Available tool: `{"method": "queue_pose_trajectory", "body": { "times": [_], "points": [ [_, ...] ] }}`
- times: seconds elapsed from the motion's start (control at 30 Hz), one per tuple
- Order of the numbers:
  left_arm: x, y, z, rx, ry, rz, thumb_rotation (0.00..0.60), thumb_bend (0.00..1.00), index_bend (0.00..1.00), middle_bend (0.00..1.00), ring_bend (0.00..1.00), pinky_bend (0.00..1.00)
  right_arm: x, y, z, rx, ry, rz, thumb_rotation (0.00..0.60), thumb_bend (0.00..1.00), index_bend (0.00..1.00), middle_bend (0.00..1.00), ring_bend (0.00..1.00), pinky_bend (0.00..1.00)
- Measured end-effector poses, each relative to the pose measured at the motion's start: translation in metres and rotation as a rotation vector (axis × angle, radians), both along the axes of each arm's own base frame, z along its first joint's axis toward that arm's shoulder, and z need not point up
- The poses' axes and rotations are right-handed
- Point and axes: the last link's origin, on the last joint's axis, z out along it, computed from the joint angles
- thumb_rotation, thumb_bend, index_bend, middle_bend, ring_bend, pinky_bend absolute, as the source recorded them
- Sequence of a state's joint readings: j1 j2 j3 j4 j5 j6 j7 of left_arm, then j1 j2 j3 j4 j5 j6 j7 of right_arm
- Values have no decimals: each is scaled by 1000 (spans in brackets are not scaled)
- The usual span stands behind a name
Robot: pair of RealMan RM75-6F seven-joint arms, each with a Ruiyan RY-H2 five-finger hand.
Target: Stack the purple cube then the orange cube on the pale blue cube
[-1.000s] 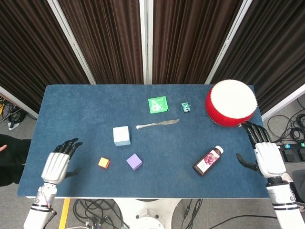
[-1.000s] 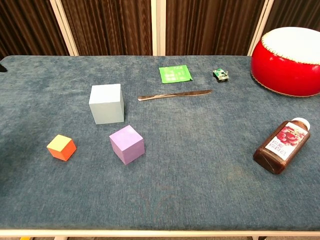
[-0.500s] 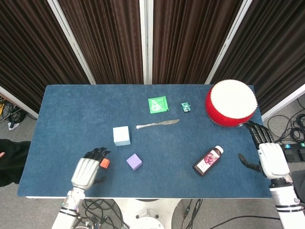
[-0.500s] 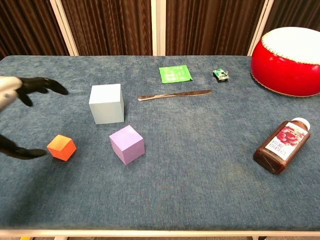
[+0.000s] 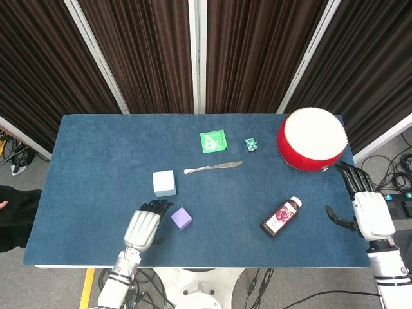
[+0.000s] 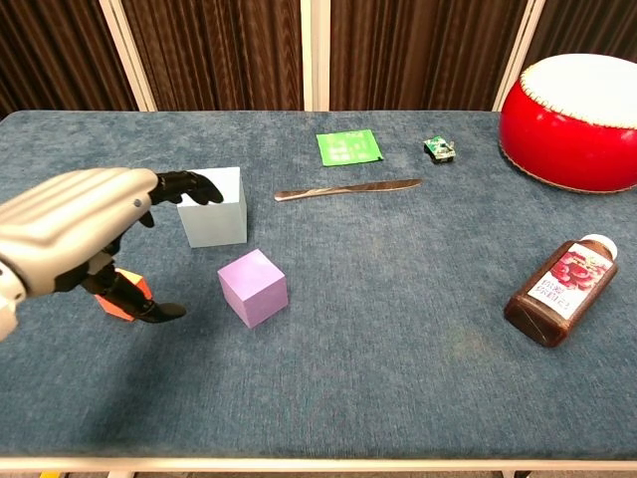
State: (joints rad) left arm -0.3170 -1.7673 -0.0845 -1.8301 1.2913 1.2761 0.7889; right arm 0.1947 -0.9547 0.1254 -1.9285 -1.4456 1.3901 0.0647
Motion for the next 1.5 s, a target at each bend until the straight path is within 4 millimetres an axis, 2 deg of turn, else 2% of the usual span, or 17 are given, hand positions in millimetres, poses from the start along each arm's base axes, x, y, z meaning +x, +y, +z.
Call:
{"method": "queue_pose_trajectory", "body": {
  "times": [0.47,0.93,1.3,1.5],
  "points": [
    [4,12,-11,-47,-32,-42,600,158,257,362,244,342,0,-2,-1,-4,2,-8,600,217,0,27,0,0],
    [-3,35,-15,-120,7,-299,600,159,263,367,244,342,-4,-7,1,-20,-1,-29,600,217,0,27,0,0],
    [-19,58,-21,-176,143,-540,600,173,287,395,245,342,-5,-11,-1,-17,3,-43,600,216,0,27,0,0],
    [-25,65,-23,-188,189,-603,600,198,295,402,244,342,-6,-12,-2,-17,4,-48,600,216,0,27,0,0]
  ]
}}
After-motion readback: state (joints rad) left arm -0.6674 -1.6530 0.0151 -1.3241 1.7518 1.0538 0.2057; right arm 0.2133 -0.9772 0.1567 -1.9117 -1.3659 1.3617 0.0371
